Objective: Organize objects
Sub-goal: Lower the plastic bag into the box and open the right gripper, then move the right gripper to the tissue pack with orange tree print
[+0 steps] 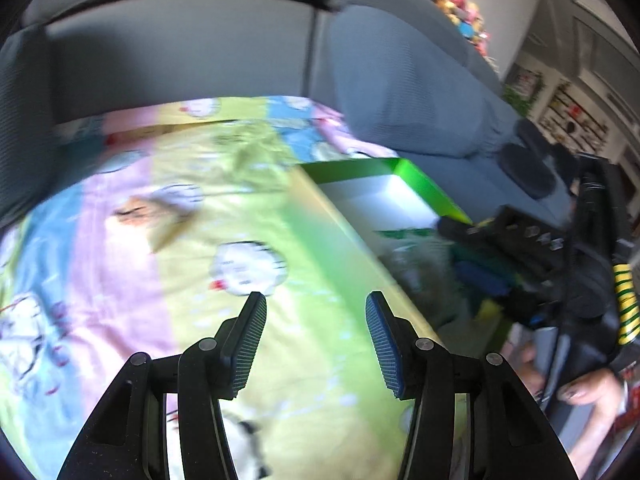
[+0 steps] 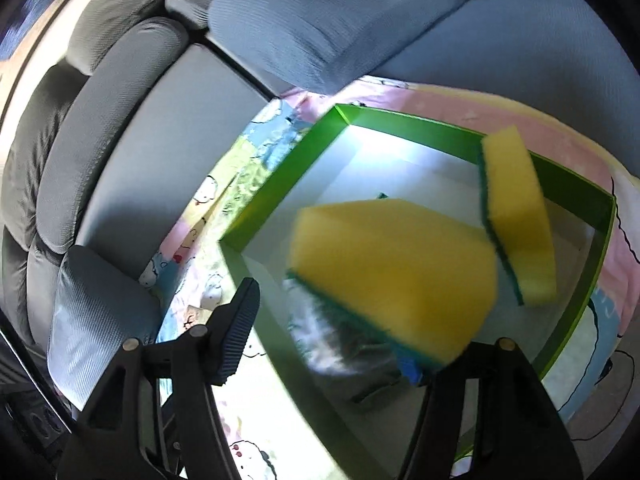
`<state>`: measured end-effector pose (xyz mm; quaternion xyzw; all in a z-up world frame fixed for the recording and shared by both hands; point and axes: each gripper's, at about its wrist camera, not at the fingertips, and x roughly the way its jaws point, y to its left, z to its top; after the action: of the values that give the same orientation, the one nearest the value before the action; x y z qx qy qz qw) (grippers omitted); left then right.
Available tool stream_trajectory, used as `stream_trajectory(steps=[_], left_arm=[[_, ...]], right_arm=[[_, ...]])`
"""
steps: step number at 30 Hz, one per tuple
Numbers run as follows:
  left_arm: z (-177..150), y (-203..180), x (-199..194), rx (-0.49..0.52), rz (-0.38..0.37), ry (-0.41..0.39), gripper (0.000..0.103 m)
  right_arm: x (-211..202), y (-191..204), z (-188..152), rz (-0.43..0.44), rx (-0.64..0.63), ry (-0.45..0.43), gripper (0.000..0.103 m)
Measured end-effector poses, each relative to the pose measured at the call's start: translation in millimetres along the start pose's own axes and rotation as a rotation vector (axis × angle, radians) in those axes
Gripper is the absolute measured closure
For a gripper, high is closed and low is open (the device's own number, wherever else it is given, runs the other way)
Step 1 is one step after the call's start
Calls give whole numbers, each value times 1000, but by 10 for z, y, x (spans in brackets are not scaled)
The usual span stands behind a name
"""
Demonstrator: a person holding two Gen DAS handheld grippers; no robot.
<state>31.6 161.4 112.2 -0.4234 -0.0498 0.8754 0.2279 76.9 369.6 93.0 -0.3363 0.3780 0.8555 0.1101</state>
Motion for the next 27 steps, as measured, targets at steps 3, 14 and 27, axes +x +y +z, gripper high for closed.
stream_trajectory(steps=[3,14,27], left_arm=[[-113,282,-134,-77,52,-10,51],[-314,1154,-420,-287,206,-21,41],[-514,1967,-805,-539,281,-105,38]], right_arm=[[-62,107,-31,14,-27,-23,36],[-133,706,-260,107,-168,-65,16],[259,1596,-769,322,-299,42,7]])
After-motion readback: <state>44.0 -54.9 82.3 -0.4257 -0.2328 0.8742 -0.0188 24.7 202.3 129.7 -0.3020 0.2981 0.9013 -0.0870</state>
